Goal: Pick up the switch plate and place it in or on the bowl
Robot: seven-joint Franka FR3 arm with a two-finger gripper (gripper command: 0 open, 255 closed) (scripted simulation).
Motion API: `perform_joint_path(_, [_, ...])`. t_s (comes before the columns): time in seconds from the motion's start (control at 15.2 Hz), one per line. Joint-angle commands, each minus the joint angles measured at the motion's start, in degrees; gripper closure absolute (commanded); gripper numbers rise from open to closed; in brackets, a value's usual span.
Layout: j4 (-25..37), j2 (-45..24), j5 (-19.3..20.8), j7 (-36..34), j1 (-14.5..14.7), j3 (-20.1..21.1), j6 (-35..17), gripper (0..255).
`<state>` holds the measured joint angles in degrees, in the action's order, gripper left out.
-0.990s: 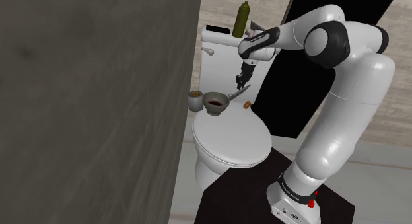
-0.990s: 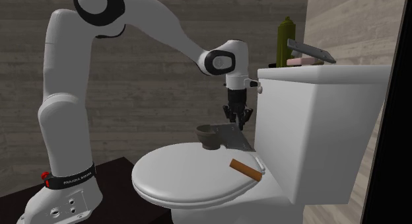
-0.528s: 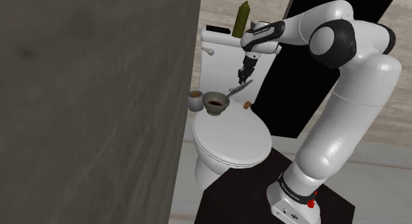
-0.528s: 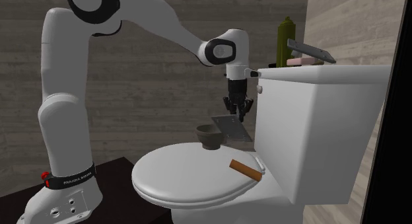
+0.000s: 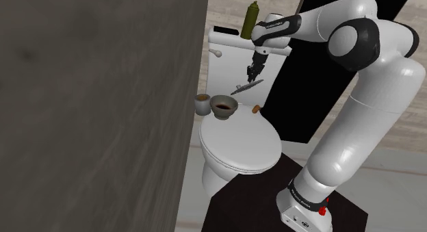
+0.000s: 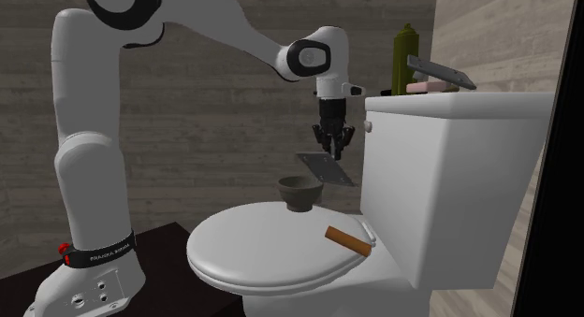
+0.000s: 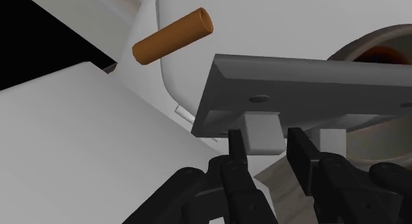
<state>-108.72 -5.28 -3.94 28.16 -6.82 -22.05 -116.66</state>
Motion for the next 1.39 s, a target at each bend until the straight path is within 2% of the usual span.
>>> perform_joint_path(0.0, [-1.90, 2.16, 1.11, -2.83, 1.44, 0.96, -0.02, 255])
perform_joint_path(0.59, [-8.44, 10.69, 4.69, -16.55, 7.40, 7.26, 1.33, 255])
perform_joint_path(1.32, [-14.32, 8.14, 3.96, -15.93, 7.31, 7.04, -7.02, 255])
